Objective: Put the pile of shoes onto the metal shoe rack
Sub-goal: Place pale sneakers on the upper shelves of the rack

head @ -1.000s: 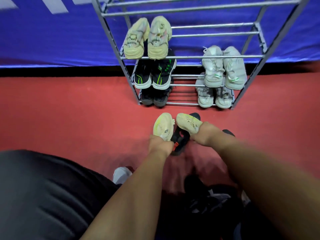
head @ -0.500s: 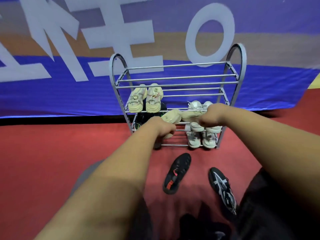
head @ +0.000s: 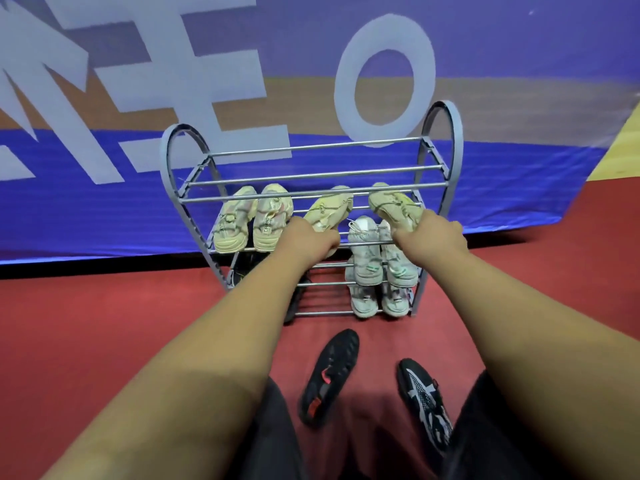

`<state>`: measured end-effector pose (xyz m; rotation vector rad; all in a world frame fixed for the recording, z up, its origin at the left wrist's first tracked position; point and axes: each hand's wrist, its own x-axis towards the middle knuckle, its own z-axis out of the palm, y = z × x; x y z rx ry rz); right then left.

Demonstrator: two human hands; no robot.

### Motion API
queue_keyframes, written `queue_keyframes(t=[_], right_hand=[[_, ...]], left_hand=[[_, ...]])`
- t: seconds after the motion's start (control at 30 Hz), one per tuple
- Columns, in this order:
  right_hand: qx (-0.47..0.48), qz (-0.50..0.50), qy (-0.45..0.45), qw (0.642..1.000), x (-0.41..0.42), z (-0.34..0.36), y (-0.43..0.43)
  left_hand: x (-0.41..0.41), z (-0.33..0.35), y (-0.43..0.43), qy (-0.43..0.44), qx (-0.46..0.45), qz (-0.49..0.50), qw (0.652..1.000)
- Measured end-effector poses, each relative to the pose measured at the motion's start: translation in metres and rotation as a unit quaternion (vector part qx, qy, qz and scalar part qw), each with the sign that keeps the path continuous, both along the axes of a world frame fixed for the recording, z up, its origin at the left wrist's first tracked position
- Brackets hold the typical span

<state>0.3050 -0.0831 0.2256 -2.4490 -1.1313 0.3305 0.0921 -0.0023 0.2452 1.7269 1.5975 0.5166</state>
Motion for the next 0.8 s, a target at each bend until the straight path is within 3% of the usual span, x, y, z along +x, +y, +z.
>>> queue_keyframes(t=[0.23, 0.5, 0.63, 0.8], right_hand=[[0.033, -0.025, 0.040, 0.998, 0.020, -0.031, 0.042], [0.032, -0.053, 0.002, 0.998, 0.026, -0.048, 0.072], [-0.017, -0.063, -0.039, 0.997, 0.023, -0.053, 0.079], [-0.097, -0.074, -0.026, 0.992, 0.025, -0.059, 0.086]], left_hand=[[0.069, -0.053, 0.026, -0.025, 0.035, 0.045, 0.998], [0.107, -0.080, 0.060, 0.000, 0.045, 0.046, 0.998], [0.113, -0.090, 0.072, 0.005, 0.035, 0.057, 0.998], [0.119, -0.095, 0.072, 0.031, 0.025, 0.040, 0.998]])
